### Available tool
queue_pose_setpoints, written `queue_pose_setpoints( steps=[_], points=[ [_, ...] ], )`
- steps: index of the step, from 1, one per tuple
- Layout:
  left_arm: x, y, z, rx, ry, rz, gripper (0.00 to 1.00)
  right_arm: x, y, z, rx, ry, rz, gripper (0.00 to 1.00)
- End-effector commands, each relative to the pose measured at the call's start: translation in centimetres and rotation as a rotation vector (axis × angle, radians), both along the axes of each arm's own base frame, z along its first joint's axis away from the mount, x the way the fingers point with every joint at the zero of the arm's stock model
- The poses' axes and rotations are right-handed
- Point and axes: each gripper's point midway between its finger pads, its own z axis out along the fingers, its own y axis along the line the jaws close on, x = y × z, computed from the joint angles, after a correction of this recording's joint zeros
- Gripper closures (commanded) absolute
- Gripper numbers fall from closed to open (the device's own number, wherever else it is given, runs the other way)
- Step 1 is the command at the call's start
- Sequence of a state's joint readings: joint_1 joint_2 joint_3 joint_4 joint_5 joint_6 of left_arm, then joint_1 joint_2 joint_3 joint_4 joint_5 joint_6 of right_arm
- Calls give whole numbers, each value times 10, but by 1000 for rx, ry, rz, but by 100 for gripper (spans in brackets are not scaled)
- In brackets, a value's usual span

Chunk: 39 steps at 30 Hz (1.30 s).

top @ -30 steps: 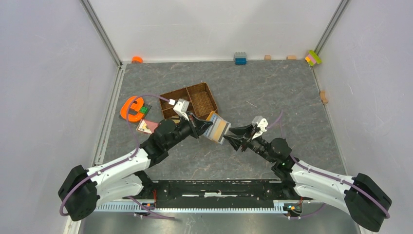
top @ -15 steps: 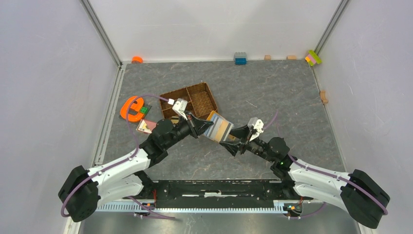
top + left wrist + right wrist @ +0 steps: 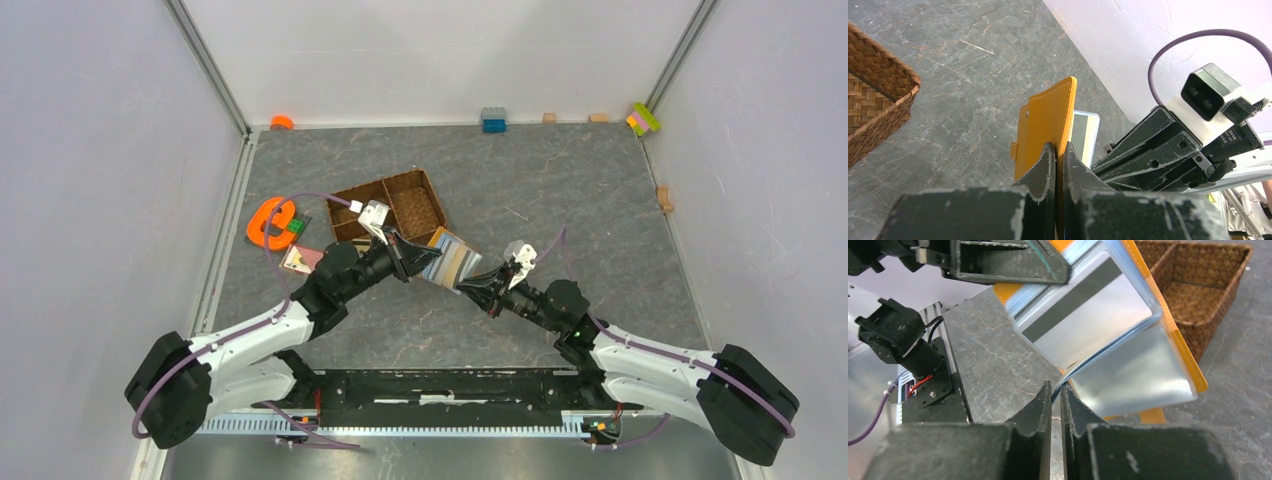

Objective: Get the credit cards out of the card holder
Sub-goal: Remove the credit card from the card holder.

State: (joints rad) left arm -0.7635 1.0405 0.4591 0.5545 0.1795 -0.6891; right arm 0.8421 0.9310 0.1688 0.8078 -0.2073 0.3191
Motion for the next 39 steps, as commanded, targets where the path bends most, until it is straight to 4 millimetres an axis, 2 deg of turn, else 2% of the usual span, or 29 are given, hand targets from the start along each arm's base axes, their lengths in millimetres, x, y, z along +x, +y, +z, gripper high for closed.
queue_pose_setpoints(
  steps=[1, 2, 7, 10, 13, 19, 22, 23, 29, 32, 33, 34, 36, 39],
  points=[
    [-4, -11, 23, -64, -22, -53, 97, 19, -5, 25, 49, -23, -96, 95],
    [-3, -12, 20, -59, -22, -55, 94, 20, -7, 24, 51, -17, -108, 100],
    [4, -19, 1, -4, 1, -61, 74, 28, -14, 21, 41, -3, -159, 100],
    [5, -26, -10, 21, 20, -83, 56, 31, -18, 19, 34, 12, -182, 100],
    [8, -30, -25, 55, 54, -90, 43, 34, -18, 15, 19, 36, -191, 100],
    [15, -41, -54, 128, 140, -111, 38, 34, -14, 11, 17, 70, -174, 100],
    [14, -44, -57, 132, 157, -125, 37, 35, -14, 11, 16, 70, -175, 100],
    [14, -45, -57, 133, 159, -128, 38, 35, -14, 11, 16, 72, -176, 100],
    [17, -38, -53, 147, 144, -91, 78, 35, -18, 12, 22, 68, -191, 100],
    [18, -34, -50, 146, 132, -73, 95, 33, -18, 13, 30, 61, -181, 99],
    [18, -33, -48, 147, 128, -71, 98, 32, -16, 15, 31, 56, -167, 94],
    [18, -32, -47, 147, 125, -67, 98, 30, -14, 16, 30, 48, -153, 84],
    [17, -30, -43, 140, 113, -65, 98, 28, -11, 17, 25, 39, -129, 60],
    [16, -27, -36, 128, 96, -57, 98, 29, -11, 15, 16, 41, -132, 46]
  ],
)
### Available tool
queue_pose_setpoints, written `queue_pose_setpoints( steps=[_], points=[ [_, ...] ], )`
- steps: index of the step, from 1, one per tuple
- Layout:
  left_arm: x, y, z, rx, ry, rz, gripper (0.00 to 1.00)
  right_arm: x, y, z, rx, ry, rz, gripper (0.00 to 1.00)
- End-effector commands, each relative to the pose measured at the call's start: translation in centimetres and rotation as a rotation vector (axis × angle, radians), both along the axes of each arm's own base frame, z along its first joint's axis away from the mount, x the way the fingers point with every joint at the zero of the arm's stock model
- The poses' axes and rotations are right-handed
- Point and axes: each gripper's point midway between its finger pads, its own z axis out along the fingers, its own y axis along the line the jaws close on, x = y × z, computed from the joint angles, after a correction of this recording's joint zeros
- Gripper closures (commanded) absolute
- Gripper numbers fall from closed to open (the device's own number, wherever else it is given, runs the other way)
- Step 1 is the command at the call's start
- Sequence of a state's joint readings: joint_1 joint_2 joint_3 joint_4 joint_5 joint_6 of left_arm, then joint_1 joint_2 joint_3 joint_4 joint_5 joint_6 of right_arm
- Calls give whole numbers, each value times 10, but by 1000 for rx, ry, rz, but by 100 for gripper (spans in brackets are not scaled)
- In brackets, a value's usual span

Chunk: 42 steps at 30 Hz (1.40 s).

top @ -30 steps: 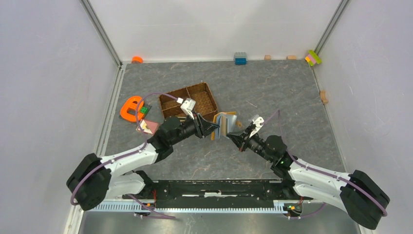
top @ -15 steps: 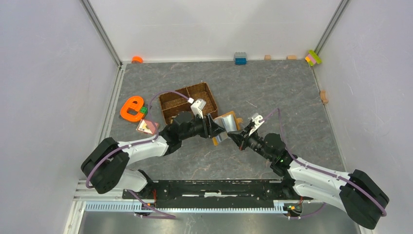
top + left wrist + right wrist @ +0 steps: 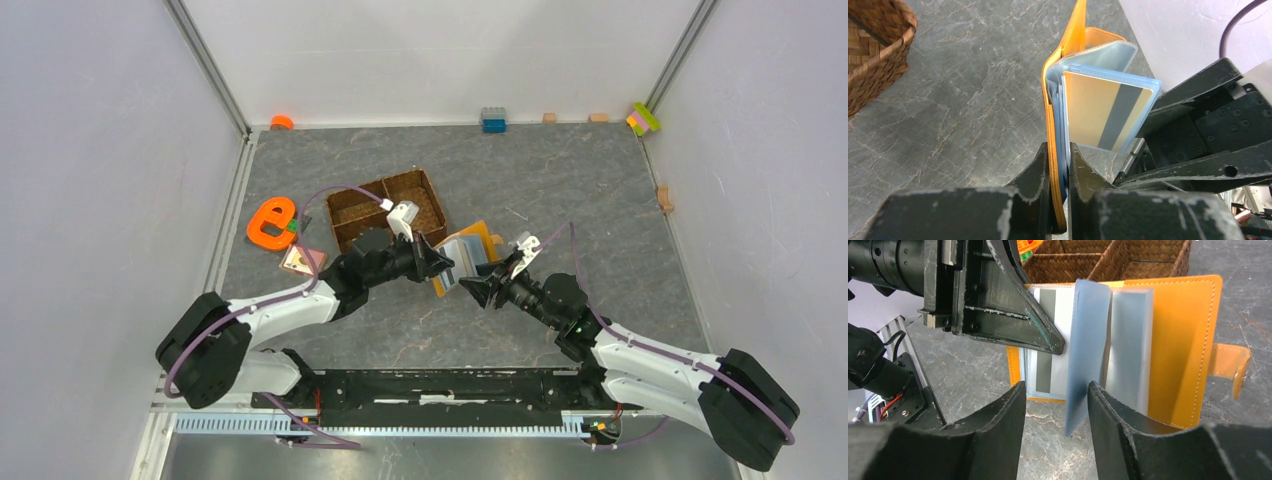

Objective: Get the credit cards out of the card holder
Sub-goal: Remove the credit card from the card holder.

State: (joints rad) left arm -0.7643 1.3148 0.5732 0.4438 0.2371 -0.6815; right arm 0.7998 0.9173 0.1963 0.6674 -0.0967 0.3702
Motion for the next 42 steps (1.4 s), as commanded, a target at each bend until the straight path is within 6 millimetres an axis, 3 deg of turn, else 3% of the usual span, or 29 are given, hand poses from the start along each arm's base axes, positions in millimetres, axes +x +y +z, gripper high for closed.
queue_pose_setpoints(
  steps=[1, 9, 16, 25, 30, 37, 42],
  points=[
    [2, 0, 36, -62, -102, 1, 98, 5, 7, 33, 58, -74, 16, 44],
    [-1, 2, 42, -85, -98, -25, 98, -9, 3, 53, 123, -166, 56, 40],
    [-9, 1, 52, -140, -102, -98, 98, -45, 15, 79, 198, -285, 262, 47],
    [-28, -9, 66, -239, -80, -246, 98, -34, 12, 73, 177, -258, 201, 56],
    [-27, -8, 69, -278, -59, -257, 98, -35, 7, 80, 201, -280, 181, 45],
    [-22, 2, 74, -298, -79, -217, 98, 12, -34, 61, 140, -174, -178, 40],
    [-22, 5, 75, -294, -85, -214, 98, 15, -49, 67, 159, -198, -242, 31]
  ],
)
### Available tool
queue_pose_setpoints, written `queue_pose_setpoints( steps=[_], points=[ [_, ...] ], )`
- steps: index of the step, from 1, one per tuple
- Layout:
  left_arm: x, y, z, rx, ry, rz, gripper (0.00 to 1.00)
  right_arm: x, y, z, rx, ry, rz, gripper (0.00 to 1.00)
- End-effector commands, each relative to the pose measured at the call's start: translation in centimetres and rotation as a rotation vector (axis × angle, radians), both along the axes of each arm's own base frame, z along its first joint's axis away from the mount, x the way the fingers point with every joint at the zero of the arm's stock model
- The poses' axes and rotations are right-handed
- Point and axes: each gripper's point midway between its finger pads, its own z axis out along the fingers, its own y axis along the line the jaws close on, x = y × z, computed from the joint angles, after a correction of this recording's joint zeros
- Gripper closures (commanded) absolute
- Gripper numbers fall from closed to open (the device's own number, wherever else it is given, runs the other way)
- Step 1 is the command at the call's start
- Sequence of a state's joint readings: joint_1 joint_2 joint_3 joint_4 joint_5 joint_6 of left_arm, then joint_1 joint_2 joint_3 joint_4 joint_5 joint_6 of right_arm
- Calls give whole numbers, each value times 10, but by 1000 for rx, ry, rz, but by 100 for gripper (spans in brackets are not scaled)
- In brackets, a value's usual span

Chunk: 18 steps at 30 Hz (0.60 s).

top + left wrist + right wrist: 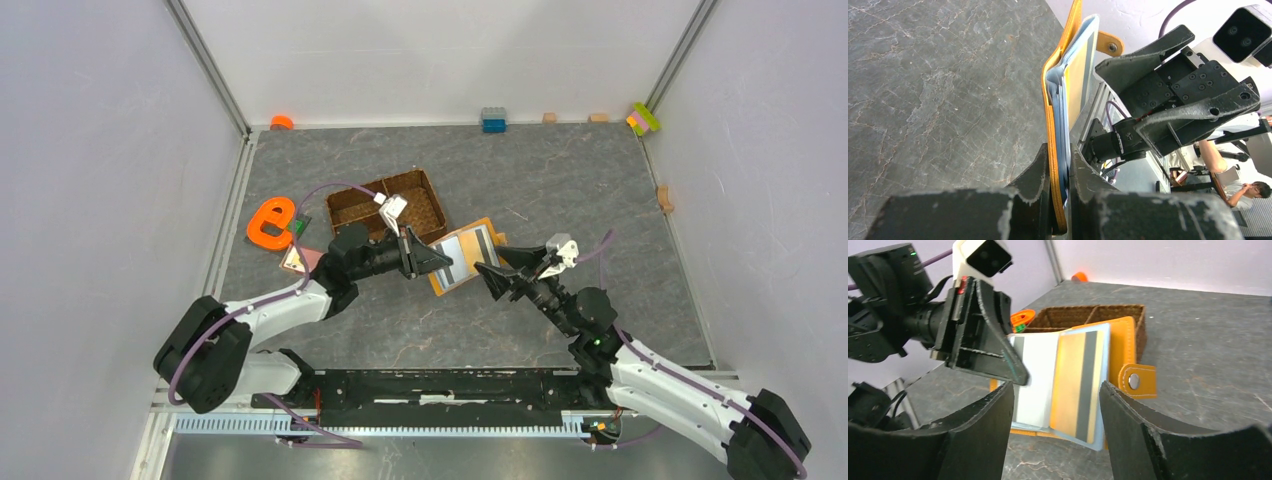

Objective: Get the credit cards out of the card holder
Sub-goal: Remove the credit card from the card holder.

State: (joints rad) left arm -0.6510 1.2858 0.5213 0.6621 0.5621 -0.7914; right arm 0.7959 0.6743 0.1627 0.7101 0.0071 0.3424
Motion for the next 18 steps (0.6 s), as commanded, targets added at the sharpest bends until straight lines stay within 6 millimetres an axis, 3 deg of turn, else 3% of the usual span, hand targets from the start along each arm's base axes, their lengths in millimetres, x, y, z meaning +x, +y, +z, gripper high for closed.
queue_pose_setpoints(
  steps=[1, 5, 8, 11, 14, 18],
  points=[
    [-4, 2, 31, -78, -72, -21, 98, 15, -23, 1, 0, 4, -144, 32],
    [-4, 5, 33, -82, -78, -12, 98, 22, -31, -4, -33, 31, -206, 39],
    [-3, 7, 34, -83, -82, -2, 98, 26, -36, -8, -39, 47, -241, 52],
    [-1, 9, 33, -83, -84, 12, 98, 28, -40, -11, -40, 58, -264, 59],
    [-1, 12, 34, -85, -86, 20, 98, 30, -44, -12, -34, 68, -290, 59],
    [-1, 13, 35, -89, -90, 25, 98, 32, -44, -15, -47, 82, -296, 44]
  ],
)
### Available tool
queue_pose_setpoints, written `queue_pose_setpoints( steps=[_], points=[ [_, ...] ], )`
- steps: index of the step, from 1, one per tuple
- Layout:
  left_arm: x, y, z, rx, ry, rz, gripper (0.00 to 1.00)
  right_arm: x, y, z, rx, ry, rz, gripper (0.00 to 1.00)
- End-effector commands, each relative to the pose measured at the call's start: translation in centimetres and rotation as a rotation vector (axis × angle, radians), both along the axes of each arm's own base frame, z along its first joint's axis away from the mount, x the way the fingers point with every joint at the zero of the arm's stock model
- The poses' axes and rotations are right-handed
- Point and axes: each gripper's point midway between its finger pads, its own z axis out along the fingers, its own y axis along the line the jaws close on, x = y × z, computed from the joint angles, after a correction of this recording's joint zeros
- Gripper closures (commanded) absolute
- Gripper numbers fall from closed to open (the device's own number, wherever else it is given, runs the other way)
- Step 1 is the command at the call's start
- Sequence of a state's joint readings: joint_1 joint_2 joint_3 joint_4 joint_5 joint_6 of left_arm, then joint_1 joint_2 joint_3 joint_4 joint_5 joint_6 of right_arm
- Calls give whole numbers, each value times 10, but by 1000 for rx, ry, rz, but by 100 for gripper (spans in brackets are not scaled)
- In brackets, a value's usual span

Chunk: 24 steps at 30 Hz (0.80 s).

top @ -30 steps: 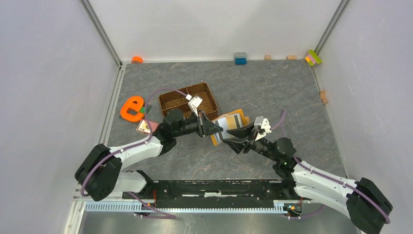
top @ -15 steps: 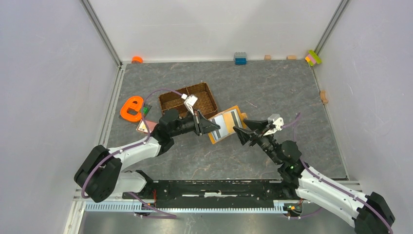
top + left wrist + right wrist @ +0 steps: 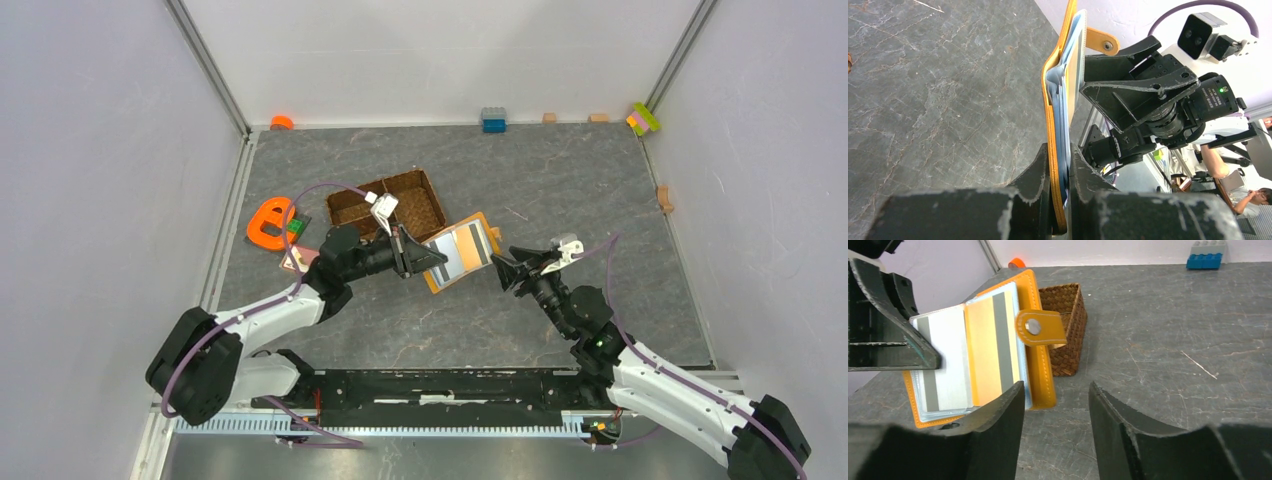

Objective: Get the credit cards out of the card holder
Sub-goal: Remove the credit card from the card holder.

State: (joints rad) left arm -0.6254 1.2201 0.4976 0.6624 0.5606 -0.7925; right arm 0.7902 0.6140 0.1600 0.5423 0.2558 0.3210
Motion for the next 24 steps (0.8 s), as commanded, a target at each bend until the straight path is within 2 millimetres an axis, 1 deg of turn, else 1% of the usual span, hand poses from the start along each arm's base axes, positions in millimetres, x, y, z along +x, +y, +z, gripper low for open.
queue_pose_setpoints(
  steps=[1, 5, 11, 14, 21, 24],
  points=[
    [-1, 2, 23, -63, -58, -1, 98, 5, -3, 12, 17, -10, -30, 42],
    [-1, 4, 25, -68, -59, 1, 98, 2, 6, 14, 14, -21, 21, 40],
    [2, 9, 26, -74, -59, 27, 98, 6, -3, 11, 30, -1, -26, 41],
    [3, 9, 26, -76, -56, 30, 98, 6, -6, 12, 37, -7, -38, 41],
    [1, 9, 27, -81, -56, 20, 98, 5, 1, 12, 25, -6, -2, 42],
    [1, 9, 27, -82, -56, 19, 98, 6, 1, 11, 22, -2, -4, 42]
  ],
)
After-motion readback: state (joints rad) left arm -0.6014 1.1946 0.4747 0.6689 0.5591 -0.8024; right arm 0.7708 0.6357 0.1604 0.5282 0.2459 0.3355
